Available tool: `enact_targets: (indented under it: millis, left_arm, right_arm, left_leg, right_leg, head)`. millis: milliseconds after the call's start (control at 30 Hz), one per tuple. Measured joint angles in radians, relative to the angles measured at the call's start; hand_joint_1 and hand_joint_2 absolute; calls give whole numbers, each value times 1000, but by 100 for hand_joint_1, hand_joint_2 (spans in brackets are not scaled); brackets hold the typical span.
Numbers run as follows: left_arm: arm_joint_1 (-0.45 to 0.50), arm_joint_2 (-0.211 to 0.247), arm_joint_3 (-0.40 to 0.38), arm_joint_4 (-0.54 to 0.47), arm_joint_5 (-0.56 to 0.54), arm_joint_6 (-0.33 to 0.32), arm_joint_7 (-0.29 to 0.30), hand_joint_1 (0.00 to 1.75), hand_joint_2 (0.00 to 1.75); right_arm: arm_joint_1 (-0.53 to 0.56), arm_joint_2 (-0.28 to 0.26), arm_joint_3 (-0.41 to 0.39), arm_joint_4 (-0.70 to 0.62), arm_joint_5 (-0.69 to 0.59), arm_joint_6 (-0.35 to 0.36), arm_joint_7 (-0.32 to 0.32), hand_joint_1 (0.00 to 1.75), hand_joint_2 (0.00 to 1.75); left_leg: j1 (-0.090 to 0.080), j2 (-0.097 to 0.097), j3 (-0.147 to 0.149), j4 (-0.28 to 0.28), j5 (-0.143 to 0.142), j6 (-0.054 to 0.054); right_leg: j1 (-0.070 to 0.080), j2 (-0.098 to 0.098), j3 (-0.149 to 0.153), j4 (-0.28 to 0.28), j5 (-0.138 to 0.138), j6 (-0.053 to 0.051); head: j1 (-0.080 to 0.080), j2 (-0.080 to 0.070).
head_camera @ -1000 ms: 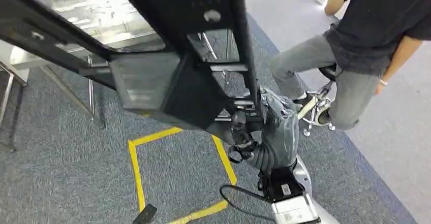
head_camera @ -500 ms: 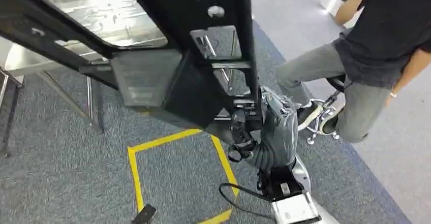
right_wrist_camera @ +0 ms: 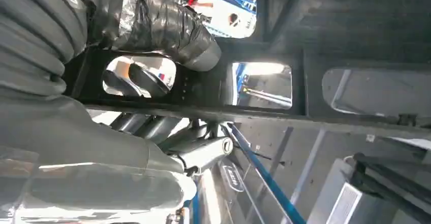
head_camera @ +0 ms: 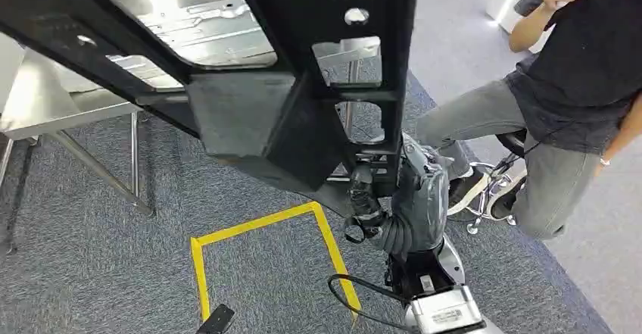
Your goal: Take the parts from the cabinet and place them on the table.
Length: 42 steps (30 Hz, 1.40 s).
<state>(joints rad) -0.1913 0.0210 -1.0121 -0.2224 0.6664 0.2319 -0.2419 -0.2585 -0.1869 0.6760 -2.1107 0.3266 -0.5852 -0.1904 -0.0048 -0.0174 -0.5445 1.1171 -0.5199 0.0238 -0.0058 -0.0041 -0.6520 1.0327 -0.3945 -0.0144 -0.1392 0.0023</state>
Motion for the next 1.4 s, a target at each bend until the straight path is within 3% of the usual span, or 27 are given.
enact_targets:
  millis: [33,100,133,167,200,267,300,333,367,467,500,533,567,633,667,700,733,800,867,967,1033,1100,1167,1233,1300,1333,1400]
  left_arm:
    - [-1,0,0,0,0,-1,2,0,175]
    - [0,0,0,0,-1,-6,5,0,175]
    - [2,-2,0,0,-1,-8,6,0,175]
    - [4,-2,0,0,-2,-8,7,0,175]
    - [5,-2,0,0,-2,-8,8,0,175]
    - [5,-2,0,0,-2,-8,8,0,175]
    - [4,-1,0,0,-2,-8,8,0,175]
    - [3,-1,0,0,-2,-8,9,0,175]
    - [0,0,0,0,-2,-8,11,0,175]
    - [2,-1,0,0,-3,-7,14,0,175]
    - [3,-3,0,-1,-4,-7,15,0,175]
    - [1,-3,0,-1,-5,-7,17,0,175]
    - [-2,-2,0,-1,-6,-7,18,0,175]
    - [-3,-2,0,-1,-8,-6,19,0,175]
    - [-2,-2,0,-1,-8,-6,20,0,175]
    - [-1,-2,0,-1,-10,-6,21,0,175]
    - [0,-2,0,-1,-10,-6,21,0,175]
    - [-1,-3,0,-1,-11,-6,21,0,175]
    - [-4,-3,0,-1,-11,-6,21,0,175]
    - [-3,-3,0,-1,-13,-6,21,0,175]
    - [-3,0,0,-1,-14,-6,21,0,175]
    - [-5,0,0,-1,-14,-6,21,0,175]
    - [-2,-2,0,-1,-16,-6,22,0,175]
    - [0,-1,0,-1,-17,-5,23,0,175]
    - [-1,-1,0,-1,-18,-1,23,0,175]
    - [-1,-1,0,-1,-19,0,23,0,175]
    - [-4,-1,0,-1,-20,2,23,0,175]
  right_arm:
    - [0,0,0,0,6,-5,1,175,175]
    - [1,0,0,0,17,-12,3,175,175]
    - [2,0,0,0,20,-12,5,175,175]
    - [4,0,0,0,22,-12,5,175,175]
    - [5,0,0,0,22,-12,6,175,175]
    - [5,0,0,0,23,-12,10,175,175]
    - [5,0,0,0,24,-12,11,175,175]
    - [5,0,0,2,26,-12,11,175,175]
    - [5,0,0,2,27,-12,13,175,175]
    - [5,0,0,2,30,-11,16,175,175]
    - [5,-1,0,2,33,-11,18,175,175]
    - [4,-1,0,2,35,-11,18,175,175]
    - [3,-1,-1,2,37,-11,18,175,175]
    - [6,-2,-1,2,37,-10,20,175,175]
    - [6,-2,-1,2,38,-10,20,175,175]
    - [6,-2,-1,3,38,-10,21,175,175]
    - [6,-2,-1,3,38,-10,21,175,175]
    - [6,-3,-1,3,39,-10,21,175,175]
    - [4,-3,-1,3,39,-10,21,175,175]
    - [5,-4,-1,3,39,-10,21,175,175]
    - [4,-4,-1,2,39,-10,21,175,175]
    - [4,-4,-1,3,39,-10,19,175,175]
    - [4,-4,-1,3,39,-10,19,175,175]
    - [5,-4,-1,3,37,-10,18,175,175]
    - [5,-4,-1,3,37,-11,18,175,175]
    - [5,-4,-1,3,37,-11,17,175,175]
    - [5,-5,-1,3,37,-11,16,175,175]
  left_leg:
    - [0,3,-37,58,-17,-4]
    - [2,5,-122,173,-94,-12]
    - [3,6,-156,209,-129,-12]
    - [2,7,-169,207,-132,-11]
    - [2,9,-164,169,-105,-6]
    - [-3,21,-114,18,9,11]
    - [-11,54,-82,-70,79,26]
    - [-19,69,-85,-75,65,27]
    - [-27,66,-85,-85,44,32]
    - [-20,41,-72,-101,77,42]
    - [-10,37,-58,-113,84,41]
    - [-10,29,-52,-117,82,42]
    - [-8,26,-51,-117,80,46]
    - [-8,15,-47,-117,73,49]
    - [-8,10,-45,-115,68,49]
    - [-6,4,-39,-113,62,46]
    - [-4,-1,-30,-112,55,43]
    - [-1,-10,-9,-105,37,36]
    - [-5,-16,-16,-94,24,24]
    - [-5,-17,-15,-103,22,13]
    - [-2,-1,-25,-67,-2,2]
    - [1,4,-110,89,-67,-6]
    - [6,6,-198,215,-87,-11]
    - [7,8,-196,162,-21,-11]
    - [7,12,-121,-13,83,-5]
    - [7,18,-95,-80,101,-1]
    - [-1,16,-84,-94,85,3]
  right_leg:
    - [0,-2,6,0,-7,-4]
    - [4,-8,16,0,-20,-10]
    - [6,-12,23,0,-28,-11]
    - [9,-16,32,0,-35,-11]
    - [12,-22,43,0,-43,-12]
    - [18,-38,69,0,-61,-12]
    - [19,-48,81,-1,-71,-10]
    - [21,-56,92,-2,-76,-5]
    - [19,-63,90,-4,-79,0]
    - [24,-89,104,-10,-94,18]
    - [19,-65,103,-1,-104,25]
    - [16,-28,83,41,-126,30]
    - [13,-9,40,121,-160,33]
    - [6,1,-58,274,-204,41]
    - [3,1,-88,306,-199,44]
    - [0,1,-94,291,-169,47]
    - [-4,1,-76,232,-118,50]
    - [-10,4,3,48,-4,54]
    - [-9,15,27,-3,-30,40]
    - [-7,15,25,-6,-29,24]
    - [-12,11,45,-16,-32,14]
    - [-11,4,54,-17,-41,3]
    - [-10,3,59,-17,-48,2]
    - [-10,3,71,-17,-57,4]
    - [-11,4,91,-17,-68,10]
    - [-10,3,95,-17,-74,16]
    - [-5,4,95,-18,-82,29]
  head:
    - [-4,0]
    - [-3,0]
    - [-3,0]
    - [-3,0]
    - [-3,0]
    - [-3,0]
    - [-3,0]
    - [2,0]
    - [2,0]
    - [5,0]
    - [6,0]
    - [10,0]
    - [14,0]
    - [19,0]
    - [19,0]
    - [21,0]
    - [21,0]
    - [23,0]
    - [30,0]
    - [30,0]
    - [30,0]
    - [26,0]
    - [26,0]
    - [26,0]
    - [26,0]
    - [26,0]
    - [30,0]
